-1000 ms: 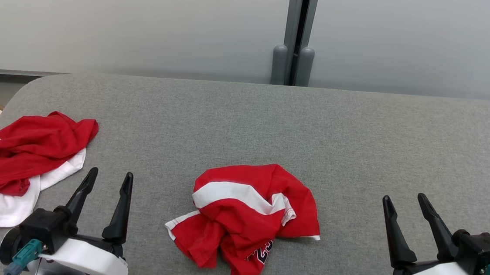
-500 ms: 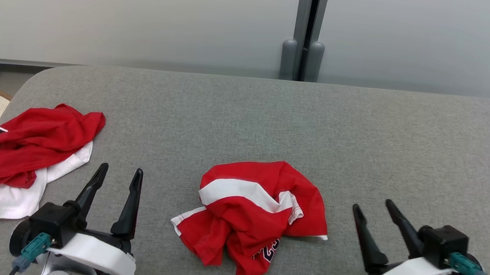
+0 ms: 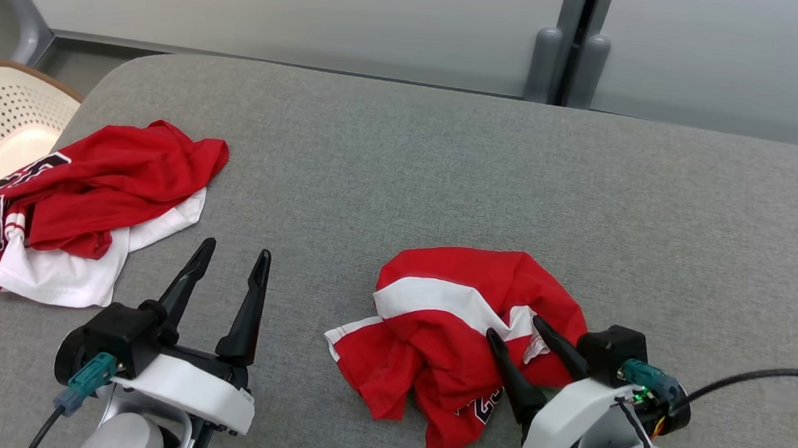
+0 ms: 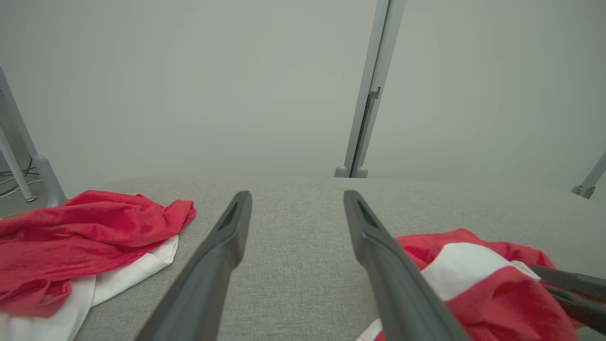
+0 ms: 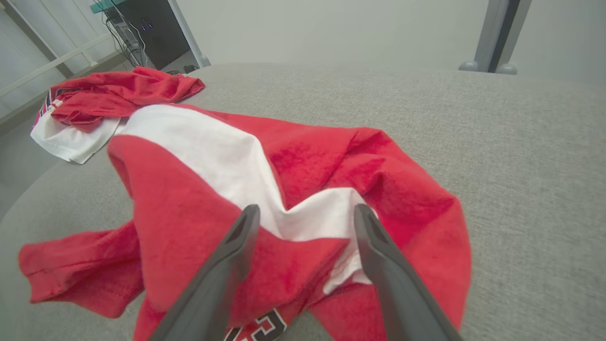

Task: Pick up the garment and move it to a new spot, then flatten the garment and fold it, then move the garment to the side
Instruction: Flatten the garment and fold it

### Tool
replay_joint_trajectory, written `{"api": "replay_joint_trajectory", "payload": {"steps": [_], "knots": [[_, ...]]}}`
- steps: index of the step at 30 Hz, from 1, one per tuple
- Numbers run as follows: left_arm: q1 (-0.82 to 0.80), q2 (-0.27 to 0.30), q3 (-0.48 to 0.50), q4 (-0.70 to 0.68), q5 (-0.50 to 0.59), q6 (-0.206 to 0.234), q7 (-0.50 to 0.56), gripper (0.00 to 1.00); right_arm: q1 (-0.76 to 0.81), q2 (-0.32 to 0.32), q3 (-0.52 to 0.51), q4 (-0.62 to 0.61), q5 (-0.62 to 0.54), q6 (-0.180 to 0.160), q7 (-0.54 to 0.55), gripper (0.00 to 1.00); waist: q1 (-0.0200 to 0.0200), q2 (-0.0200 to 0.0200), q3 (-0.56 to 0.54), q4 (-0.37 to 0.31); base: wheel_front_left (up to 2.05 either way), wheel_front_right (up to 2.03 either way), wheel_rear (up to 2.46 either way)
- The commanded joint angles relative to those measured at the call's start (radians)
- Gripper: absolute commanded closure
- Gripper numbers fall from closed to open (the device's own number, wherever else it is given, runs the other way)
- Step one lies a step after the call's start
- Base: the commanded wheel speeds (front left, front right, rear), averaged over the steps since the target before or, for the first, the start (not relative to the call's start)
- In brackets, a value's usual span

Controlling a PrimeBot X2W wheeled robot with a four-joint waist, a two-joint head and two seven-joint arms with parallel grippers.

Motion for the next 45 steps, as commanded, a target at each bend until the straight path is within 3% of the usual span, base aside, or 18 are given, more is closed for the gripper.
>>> {"api": "replay_joint_trajectory", "payload": {"steps": [1,2,4,5,10,16,23,29,30,31,32,33,38,45], "knots": [[-0.019,0.001,0.004,0.003,0.006,-0.003,-0.006,0.00,-0.020,0.001,-0.003,0.024,-0.001,0.000,-0.007,0.00,0.0000,0.0000,0.007,0.007,0.00,0.00,0.00],[-0.019,0.000,0.006,0.005,0.008,-0.004,-0.007,0.00,-0.029,0.004,-0.005,0.042,-0.004,0.000,-0.008,0.42,0.0000,0.0000,0.009,0.008,0.00,0.00,0.00],[-0.019,-0.004,0.009,0.008,0.011,-0.007,-0.008,0.00,-0.046,0.011,-0.006,0.068,-0.005,0.000,-0.017,0.89,0.0000,0.0000,0.012,0.009,0.00,0.00,0.00],[-0.020,-0.005,0.011,0.009,0.012,-0.007,-0.007,0.00,-0.053,0.013,-0.005,0.077,-0.004,0.000,-0.019,1.00,0.0000,0.0000,0.014,0.008,0.00,0.00,0.00],[-0.025,-0.010,0.020,0.010,0.019,-0.012,-0.008,0.00,-0.066,0.015,-0.009,0.049,-0.006,0.000,-0.073,1.00,0.0000,0.0000,0.022,-0.001,0.00,0.00,0.00],[-0.015,-0.011,0.034,0.005,0.026,-0.011,-0.008,0.00,-0.022,-0.013,-0.079,-0.113,-0.042,0.000,-0.098,1.00,0.0000,0.0000,0.028,-0.027,0.00,0.00,0.00],[-0.004,-0.008,0.046,0.000,0.030,-0.015,-0.009,0.00,0.103,-0.031,-0.305,-0.304,-0.103,0.000,0.011,1.00,0.0000,0.0000,0.041,-0.058,0.00,0.00,0.00],[-0.013,-0.009,0.045,0.006,0.037,-0.023,-0.008,0.00,0.186,-0.011,-0.457,-0.274,-0.119,0.000,0.064,1.00,0.0000,0.0000,0.051,-0.070,0.00,0.00,0.00],[-0.015,-0.010,0.045,0.008,0.038,-0.023,-0.008,0.00,0.195,-0.011,-0.465,-0.251,-0.128,0.000,0.069,0.89,0.0000,0.0000,0.053,-0.071,0.00,0.00,0.00],[-0.017,-0.013,0.043,0.009,0.038,-0.025,-0.008,0.00,0.193,-0.006,-0.476,-0.232,-0.124,0.000,0.055,0.64,0.0000,0.0000,0.053,-0.071,0.00,0.00,0.00],[-0.018,-0.014,0.042,0.010,0.039,-0.027,-0.008,0.00,0.187,-0.004,-0.480,-0.215,-0.122,0.000,0.042,0.16,0.0000,0.0000,0.054,-0.071,0.00,0.00,0.00],[-0.018,-0.014,0.043,0.010,0.041,-0.026,-0.008,0.00,0.183,-0.002,-0.481,-0.203,-0.126,0.000,0.029,0.00,0.0000,0.0000,0.054,-0.072,0.00,0.00,0.00],[-0.009,-0.016,0.050,0.009,0.044,-0.027,-0.008,0.00,0.166,0.008,-0.469,-0.200,-0.126,0.000,-0.042,0.00,0.0000,0.0000,0.049,-0.074,0.00,0.00,0.00],[0.022,-0.015,0.069,-0.005,0.057,-0.017,-0.008,0.00,0.172,-0.003,-0.408,-0.321,-0.150,0.000,-0.128,0.00,0.0000,0.0000,0.022,-0.083,0.00,0.00,0.00]]}}
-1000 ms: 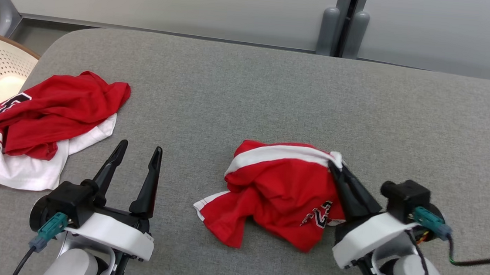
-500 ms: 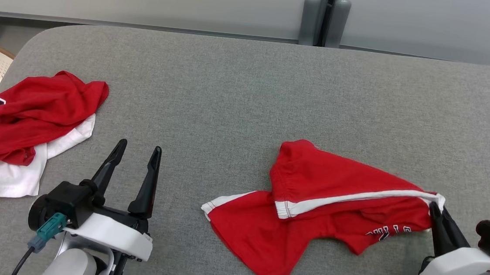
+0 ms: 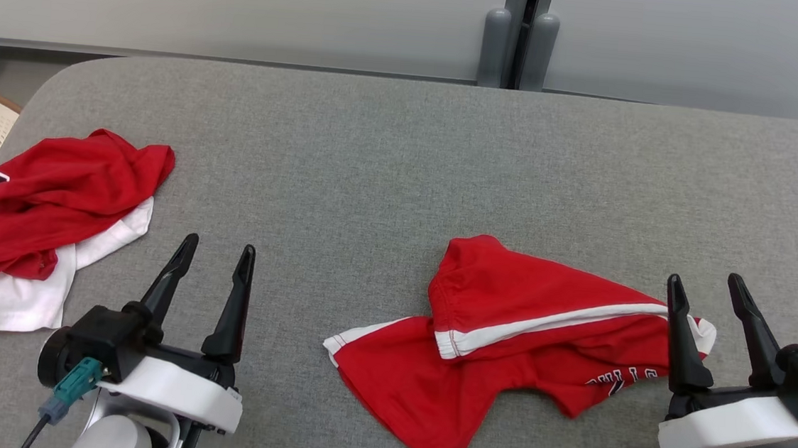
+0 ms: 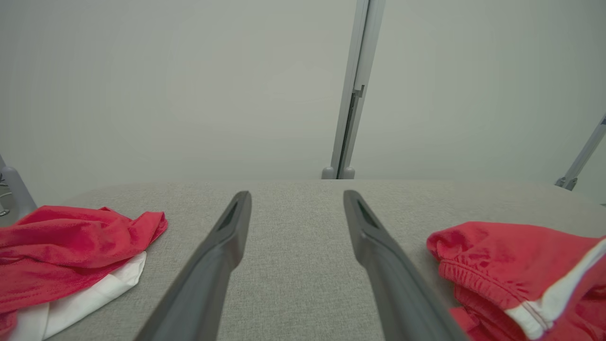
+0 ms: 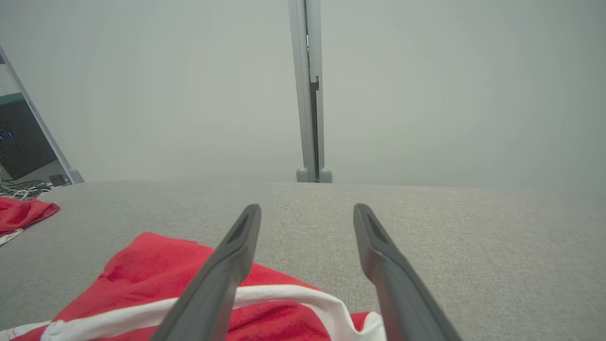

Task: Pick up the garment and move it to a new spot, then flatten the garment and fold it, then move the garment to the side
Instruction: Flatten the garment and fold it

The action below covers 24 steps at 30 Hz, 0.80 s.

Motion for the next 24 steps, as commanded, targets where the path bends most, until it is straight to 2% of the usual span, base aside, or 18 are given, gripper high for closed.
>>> {"api": "replay_joint_trajectory", "payload": {"steps": [1,9,24], "knots": [[0.012,0.006,0.006,-0.005,0.008,0.005,-0.002,0.00,0.005,-0.007,0.003,-0.014,-0.008,0.000,-0.010,0.00,0.0000,0.0000,-0.009,-0.003,0.00,0.00,0.00],[0.084,0.011,0.006,-0.021,0.017,0.026,0.001,0.00,0.073,-0.009,0.053,-0.104,-0.010,0.000,0.001,0.00,0.0000,0.0000,-0.082,-0.021,0.00,0.00,0.00],[0.114,0.026,-0.016,-0.058,0.012,0.044,0.036,0.00,0.105,-0.004,0.057,-0.085,0.017,0.000,0.011,0.00,0.0000,0.0000,-0.100,-0.032,0.00,0.00,0.00]]}}
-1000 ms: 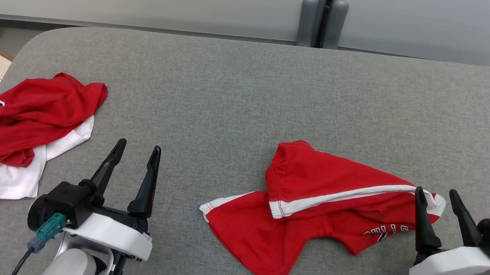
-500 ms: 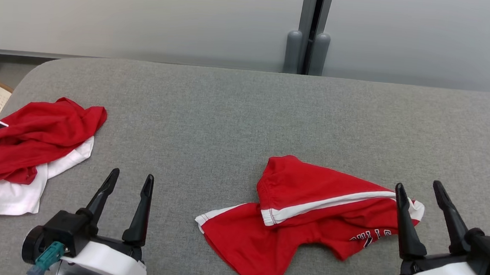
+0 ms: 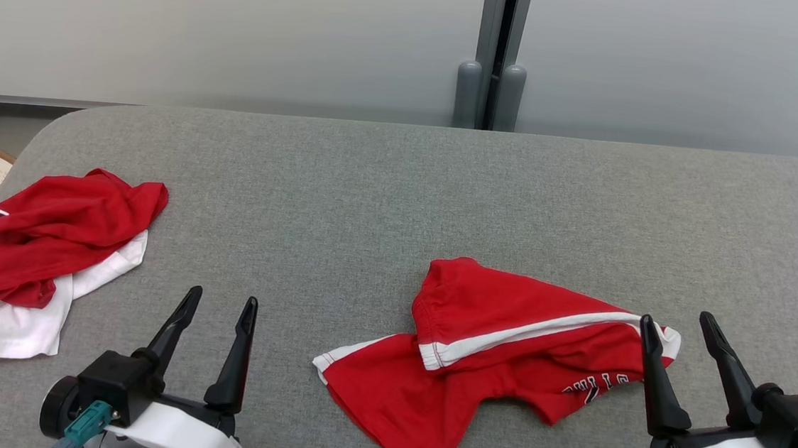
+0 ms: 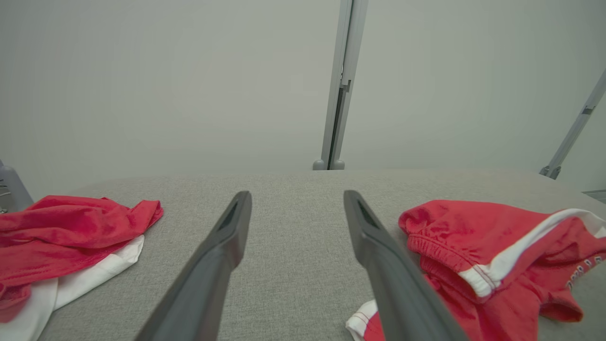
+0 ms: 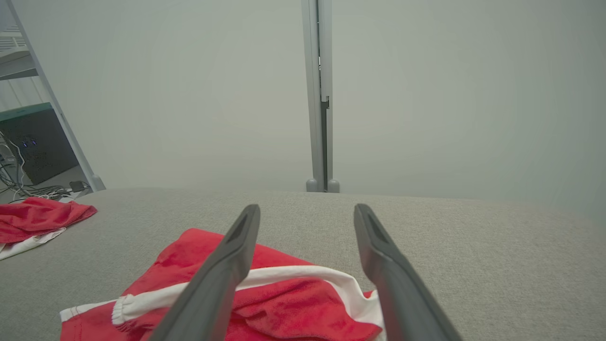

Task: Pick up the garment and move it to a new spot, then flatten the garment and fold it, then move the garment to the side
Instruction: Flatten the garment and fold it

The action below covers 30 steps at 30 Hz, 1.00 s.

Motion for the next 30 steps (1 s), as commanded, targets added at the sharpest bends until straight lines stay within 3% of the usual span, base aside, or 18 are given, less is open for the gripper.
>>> {"api": "replay_joint_trajectory", "payload": {"steps": [1,11,16,23,30], "knots": [[-0.003,0.004,-0.002,-0.004,0.003,0.006,0.002,0.00,-0.004,-0.001,-0.002,0.005,0.005,0.000,0.001,0.00,0.0000,0.0000,0.001,0.000,0.00,0.00,0.00],[-0.049,-0.021,-0.062,-0.006,0.013,-0.024,0.034,0.00,-0.015,0.003,0.002,0.010,0.007,0.000,0.002,0.00,0.0000,0.0000,0.012,-0.005,0.00,0.00,0.00],[-0.113,-0.074,-0.156,0.017,0.023,-0.081,0.088,0.00,-0.023,0.003,0.001,0.003,0.000,0.000,0.008,0.00,0.0000,0.0000,0.040,-0.023,0.00,0.00,0.00],[-0.170,-0.156,-0.268,0.153,-0.002,-0.167,0.154,0.00,-0.045,0.007,0.019,0.008,-0.001,0.000,0.008,0.00,0.0000,0.0000,0.080,-0.073,0.00,0.00,0.00],[-0.207,-0.191,-0.269,0.292,-0.042,-0.190,0.141,0.00,-0.056,0.012,0.008,0.012,0.000,0.000,-0.002,0.00,0.0000,0.0000,0.110,-0.098,0.00,0.00,0.00]]}}
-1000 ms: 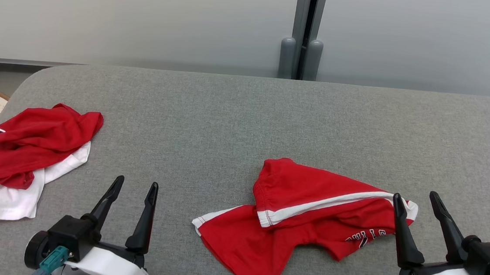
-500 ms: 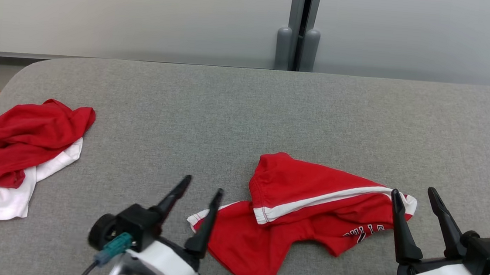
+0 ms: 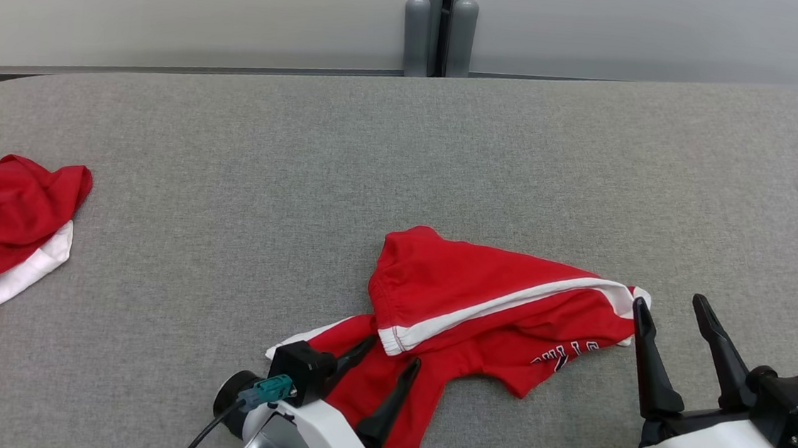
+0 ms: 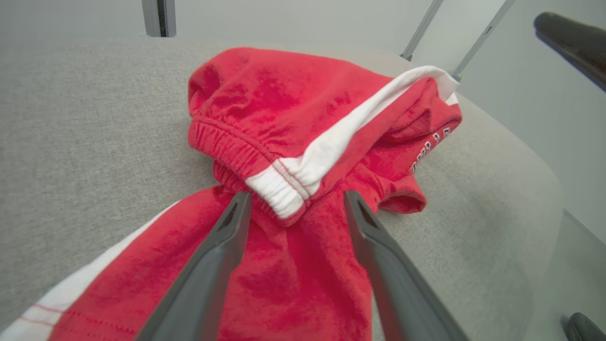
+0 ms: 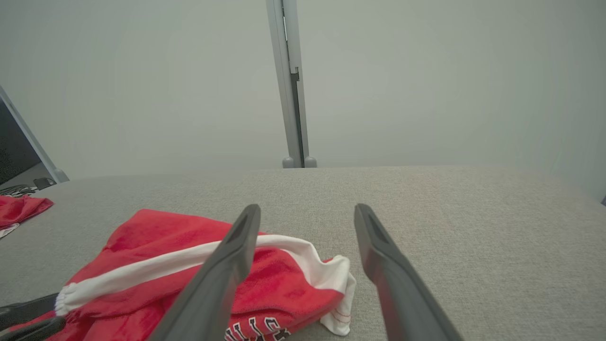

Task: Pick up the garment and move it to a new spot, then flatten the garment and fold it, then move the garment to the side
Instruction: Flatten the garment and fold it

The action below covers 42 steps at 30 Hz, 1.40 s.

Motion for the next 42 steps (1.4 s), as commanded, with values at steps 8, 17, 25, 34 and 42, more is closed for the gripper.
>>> {"api": "replay_joint_trajectory", "payload": {"steps": [8,17,25,34,42], "knots": [[-0.061,-0.007,0.012,0.094,-0.037,-0.030,-0.054,1.00,-0.015,0.005,-0.005,0.004,-0.003,0.000,-0.004,0.00,0.0000,0.0000,0.010,-0.005,0.00,0.00,0.00],[-0.071,0.016,0.021,0.079,-0.045,-0.038,-0.105,1.00,0.014,-0.005,-0.047,0.061,0.003,0.000,0.008,0.00,0.0000,0.0000,0.005,0.013,0.00,0.00,0.00],[-0.097,0.029,0.019,0.061,-0.034,-0.028,-0.098,1.00,-0.042,-0.050,-0.071,0.260,0.022,0.000,0.000,0.00,0.0000,0.0000,0.042,0.026,0.00,0.00,0.00],[-0.134,0.035,0.019,0.057,-0.024,-0.028,-0.118,1.00,-0.210,-0.073,0.020,0.506,0.050,0.000,-0.046,0.53,0.0000,0.0000,0.088,0.049,0.00,0.00,0.00],[-0.134,0.062,0.050,0.007,-0.009,-0.006,-0.155,1.00,-0.264,-0.103,0.014,0.521,0.052,0.000,-0.159,1.00,0.0000,0.0000,0.079,0.063,0.00,0.00,0.00]]}}
